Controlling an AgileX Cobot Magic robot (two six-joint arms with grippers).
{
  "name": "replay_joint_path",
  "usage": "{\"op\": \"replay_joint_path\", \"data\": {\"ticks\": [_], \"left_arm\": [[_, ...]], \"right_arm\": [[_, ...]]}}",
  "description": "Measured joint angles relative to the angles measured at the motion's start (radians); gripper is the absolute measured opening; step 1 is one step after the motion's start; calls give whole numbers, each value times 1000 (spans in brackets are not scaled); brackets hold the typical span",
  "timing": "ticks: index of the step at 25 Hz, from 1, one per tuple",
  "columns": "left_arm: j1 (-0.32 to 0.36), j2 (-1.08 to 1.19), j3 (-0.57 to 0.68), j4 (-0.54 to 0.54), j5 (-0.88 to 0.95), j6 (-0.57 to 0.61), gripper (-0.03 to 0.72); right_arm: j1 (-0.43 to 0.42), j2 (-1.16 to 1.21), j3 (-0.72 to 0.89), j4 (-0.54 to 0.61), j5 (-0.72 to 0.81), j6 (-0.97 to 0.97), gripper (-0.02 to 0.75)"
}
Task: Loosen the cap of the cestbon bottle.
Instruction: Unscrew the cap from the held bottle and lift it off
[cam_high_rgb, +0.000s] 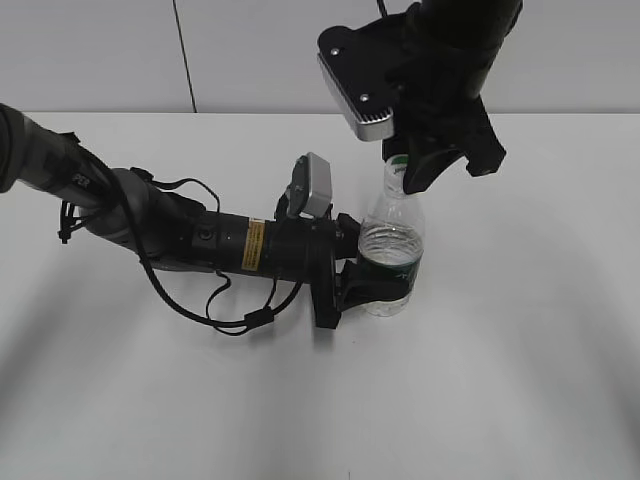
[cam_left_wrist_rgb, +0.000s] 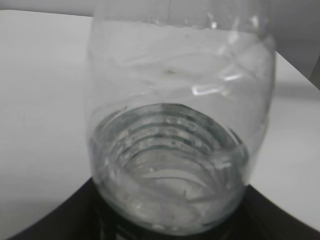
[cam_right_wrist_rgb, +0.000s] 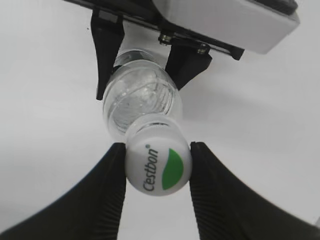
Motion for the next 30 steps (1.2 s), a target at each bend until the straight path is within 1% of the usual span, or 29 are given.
{"op": "replay_joint_path", "data": {"ticks": [4,7,14,18,23,26,30], "left_arm": [[0,0,0,2,-1,0,382],[0,0,0,4,-2,1,382],[0,0,0,-2,-2,-5,382],[1,0,0,1,-1,-3,382],[1,0,0,2,-2,-3,382],[1,0,0,2,-2,-3,382],[1,0,0,2,-2,-3,382]], "right_arm": [[0,0,0,42,-1,-136,306],[0,0,0,53,-2,-183,306],[0,4,-50,44,13,-200,301],[0,4,-101,72,5,-202,300],[0,-2,-107,79,4,-188,300],[0,-17,-107,79,4,-65,300],[0,-47,-108,79,4,309,300]]}}
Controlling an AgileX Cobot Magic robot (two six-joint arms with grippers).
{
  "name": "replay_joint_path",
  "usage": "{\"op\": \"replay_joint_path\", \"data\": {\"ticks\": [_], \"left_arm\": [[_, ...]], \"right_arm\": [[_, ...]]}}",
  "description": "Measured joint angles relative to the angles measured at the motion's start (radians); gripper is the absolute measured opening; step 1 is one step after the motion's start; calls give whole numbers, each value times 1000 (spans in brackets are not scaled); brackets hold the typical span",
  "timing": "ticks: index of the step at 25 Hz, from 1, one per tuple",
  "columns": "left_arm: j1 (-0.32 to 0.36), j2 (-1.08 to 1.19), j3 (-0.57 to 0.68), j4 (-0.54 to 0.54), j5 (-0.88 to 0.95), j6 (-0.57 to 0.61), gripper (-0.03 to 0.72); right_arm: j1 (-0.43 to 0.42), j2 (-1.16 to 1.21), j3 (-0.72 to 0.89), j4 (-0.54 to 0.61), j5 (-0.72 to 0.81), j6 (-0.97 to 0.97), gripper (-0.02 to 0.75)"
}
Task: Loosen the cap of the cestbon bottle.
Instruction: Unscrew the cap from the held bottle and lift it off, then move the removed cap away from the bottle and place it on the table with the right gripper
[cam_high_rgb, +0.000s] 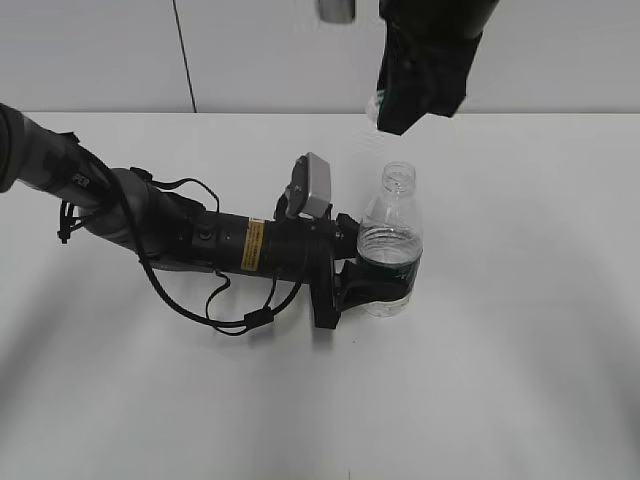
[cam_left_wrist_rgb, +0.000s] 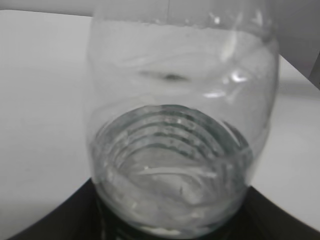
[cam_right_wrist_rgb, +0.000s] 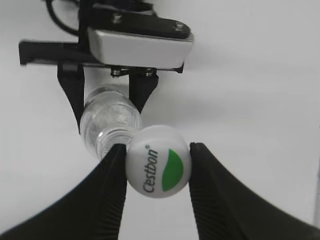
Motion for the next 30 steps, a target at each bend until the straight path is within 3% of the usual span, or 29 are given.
{"op": "replay_joint_path", "data": {"ticks": [9,13,20,30], "left_arm": [[0,0,0,2,0,0,382],[0,0,0,2,0,0,382],[0,0,0,1,-1,0,382],[42,0,0,6,-6,0,382]], "right_arm": [[0,-23,0,-1,0,957,300],[0,-23,0,-12,0,1247,300],[-42,-23,0,-98,0,1332,300],[-302,-19,0,-116,0,1279,300]]}}
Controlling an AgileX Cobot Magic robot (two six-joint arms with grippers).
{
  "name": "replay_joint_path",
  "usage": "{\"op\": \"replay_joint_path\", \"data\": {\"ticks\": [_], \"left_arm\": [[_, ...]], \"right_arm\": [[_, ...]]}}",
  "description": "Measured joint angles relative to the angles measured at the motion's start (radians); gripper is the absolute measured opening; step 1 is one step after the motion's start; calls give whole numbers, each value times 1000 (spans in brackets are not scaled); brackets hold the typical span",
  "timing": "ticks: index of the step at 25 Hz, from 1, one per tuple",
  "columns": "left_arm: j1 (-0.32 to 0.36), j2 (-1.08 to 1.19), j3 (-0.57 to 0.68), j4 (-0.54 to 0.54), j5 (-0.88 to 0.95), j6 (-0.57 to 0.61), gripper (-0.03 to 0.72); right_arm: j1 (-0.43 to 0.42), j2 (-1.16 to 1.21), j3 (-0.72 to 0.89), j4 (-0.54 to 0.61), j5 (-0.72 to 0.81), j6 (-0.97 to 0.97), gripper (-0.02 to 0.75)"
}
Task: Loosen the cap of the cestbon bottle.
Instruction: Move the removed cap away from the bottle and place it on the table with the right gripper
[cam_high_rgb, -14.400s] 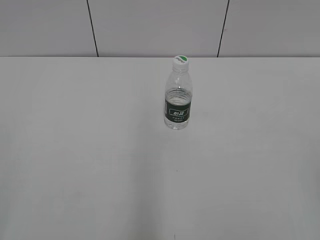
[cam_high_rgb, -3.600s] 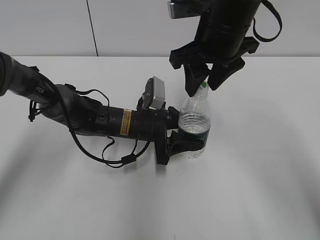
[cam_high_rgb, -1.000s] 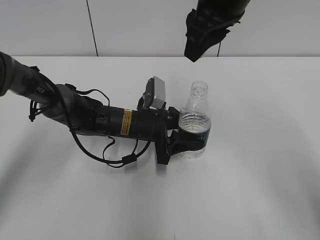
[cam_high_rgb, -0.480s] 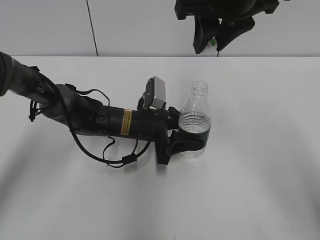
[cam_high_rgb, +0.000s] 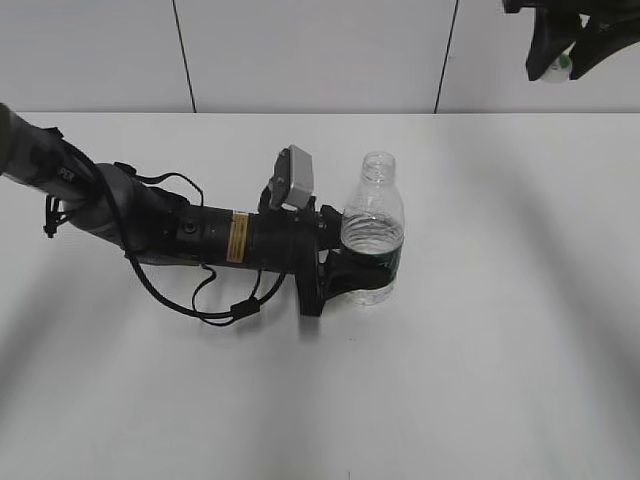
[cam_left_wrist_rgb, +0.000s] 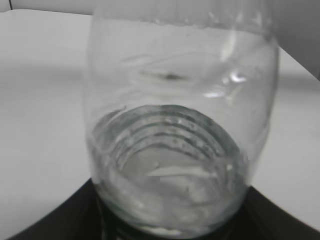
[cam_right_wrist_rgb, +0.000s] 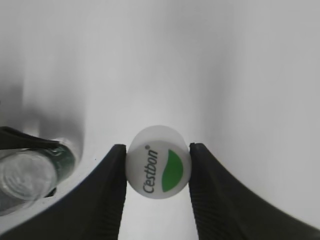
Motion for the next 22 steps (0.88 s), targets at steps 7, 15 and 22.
{"op": "replay_joint_path", "data": {"ticks": [7,15,22], "left_arm": [[69,0,0,1,-5,0,382],[161,-7,0,6,-3,0,382],[165,-8,0,8,1,0,382]], "right_arm": [[-54,39,0,0,0,-48,300],[-54,147,0,18,0,-72,300],[-54,300,31,152,-58,-118,300]]}}
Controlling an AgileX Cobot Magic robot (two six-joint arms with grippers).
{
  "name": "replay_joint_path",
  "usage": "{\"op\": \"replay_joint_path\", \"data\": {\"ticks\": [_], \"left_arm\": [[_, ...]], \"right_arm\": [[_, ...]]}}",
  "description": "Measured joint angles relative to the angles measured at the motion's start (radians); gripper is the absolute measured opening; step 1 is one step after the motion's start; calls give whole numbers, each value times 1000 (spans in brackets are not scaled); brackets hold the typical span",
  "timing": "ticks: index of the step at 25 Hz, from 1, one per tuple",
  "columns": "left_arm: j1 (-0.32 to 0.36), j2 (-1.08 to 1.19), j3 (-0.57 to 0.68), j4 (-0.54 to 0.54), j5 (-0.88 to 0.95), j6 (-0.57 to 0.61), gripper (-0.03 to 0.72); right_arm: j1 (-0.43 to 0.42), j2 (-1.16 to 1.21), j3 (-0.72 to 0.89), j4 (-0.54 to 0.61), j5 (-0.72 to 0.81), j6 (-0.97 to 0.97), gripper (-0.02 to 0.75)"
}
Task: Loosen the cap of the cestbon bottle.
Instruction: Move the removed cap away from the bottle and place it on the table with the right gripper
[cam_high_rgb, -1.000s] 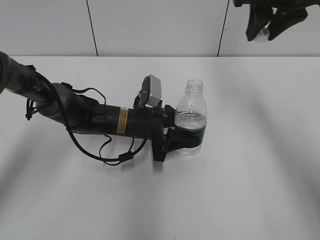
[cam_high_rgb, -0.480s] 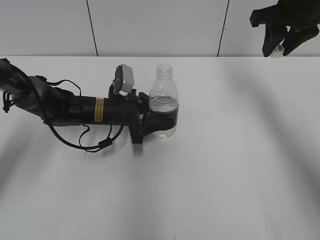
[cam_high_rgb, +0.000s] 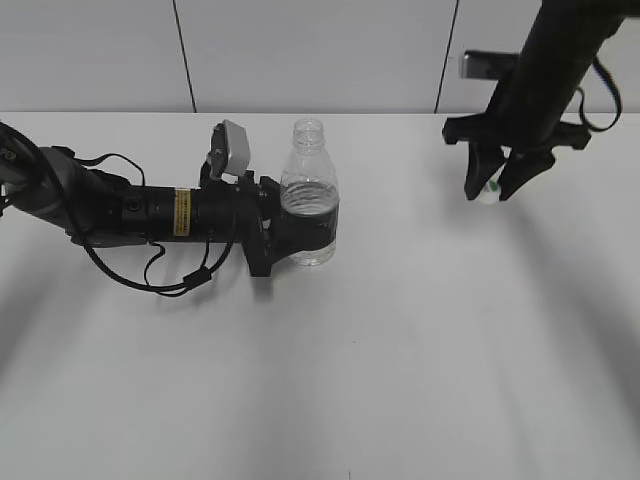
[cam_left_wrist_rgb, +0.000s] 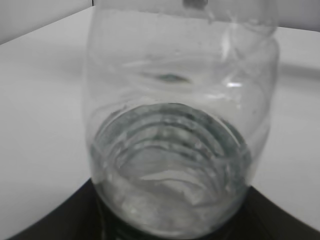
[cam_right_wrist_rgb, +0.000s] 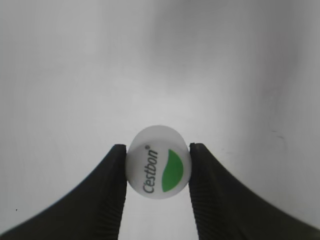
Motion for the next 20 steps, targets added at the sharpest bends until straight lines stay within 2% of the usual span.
{"op": "replay_joint_path", "data": {"ticks": [5,11,18,20], "left_arm": [[0,-1,0,6,0,0,382],[-2,-1,0,28,-14,-4,382],[-14,-2,0,91,-44,-12,382],[-17,-2,0,100,-47,-12,382]], "right_arm": [[0,71,73,48,-95,-5,300],[0,76,164,48,-255,-6,300],[0,76,178,22,-286,-22,302],[0,76,178,23,-284,-31,333]]}}
